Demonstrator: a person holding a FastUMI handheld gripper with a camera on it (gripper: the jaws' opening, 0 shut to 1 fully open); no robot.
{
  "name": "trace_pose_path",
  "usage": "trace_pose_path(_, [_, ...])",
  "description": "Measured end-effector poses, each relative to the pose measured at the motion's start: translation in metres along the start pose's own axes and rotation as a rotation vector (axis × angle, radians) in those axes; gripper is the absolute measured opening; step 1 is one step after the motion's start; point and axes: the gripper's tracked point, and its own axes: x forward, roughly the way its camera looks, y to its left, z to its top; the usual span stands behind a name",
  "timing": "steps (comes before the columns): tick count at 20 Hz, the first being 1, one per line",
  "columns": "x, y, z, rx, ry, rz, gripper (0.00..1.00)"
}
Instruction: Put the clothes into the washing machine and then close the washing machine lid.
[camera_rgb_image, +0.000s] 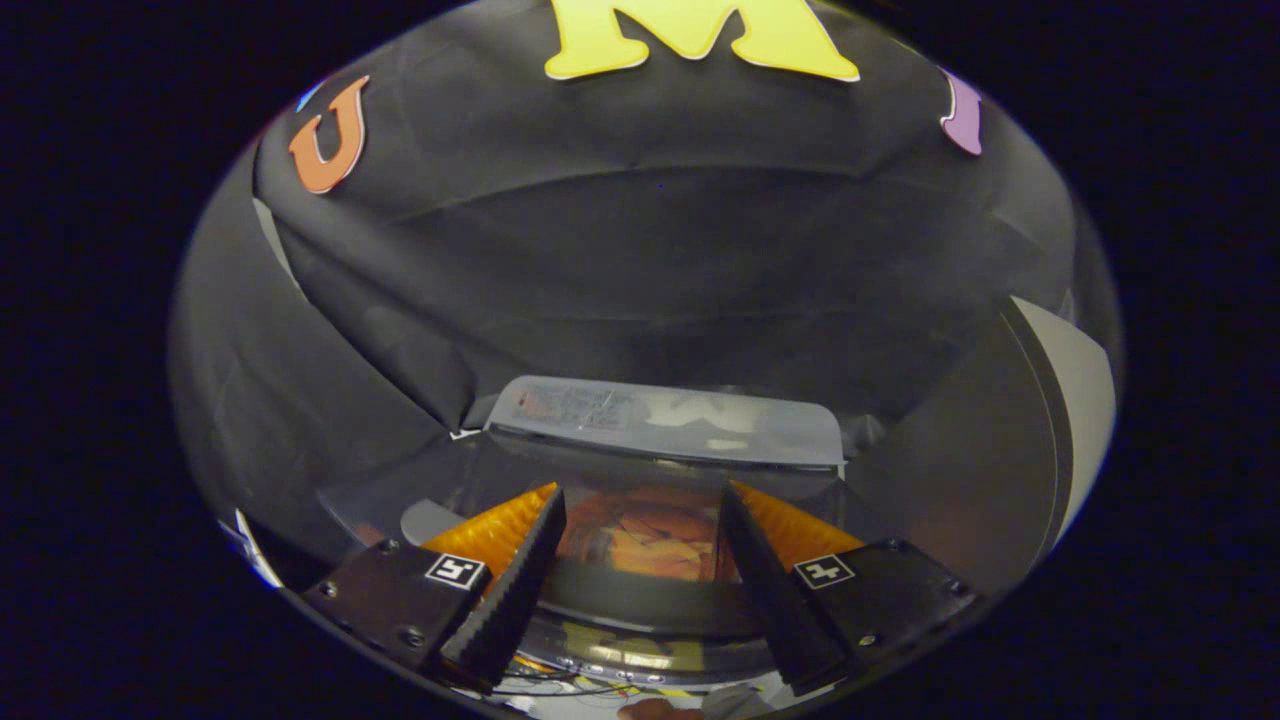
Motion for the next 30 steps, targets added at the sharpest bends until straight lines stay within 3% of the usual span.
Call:
trace_pose_path(17, [-0.002, 0.003, -0.004, -0.032, 0.049, 0.008, 0.97])
trace_pose_path(25, [0.004, 0.008, -0.005, -0.009, 0.021, 0.052, 0.97])
trace_pose_path(30, [-0.001, 0.003, 0.007, 0.009, -0.063, 0.065, 0.97])
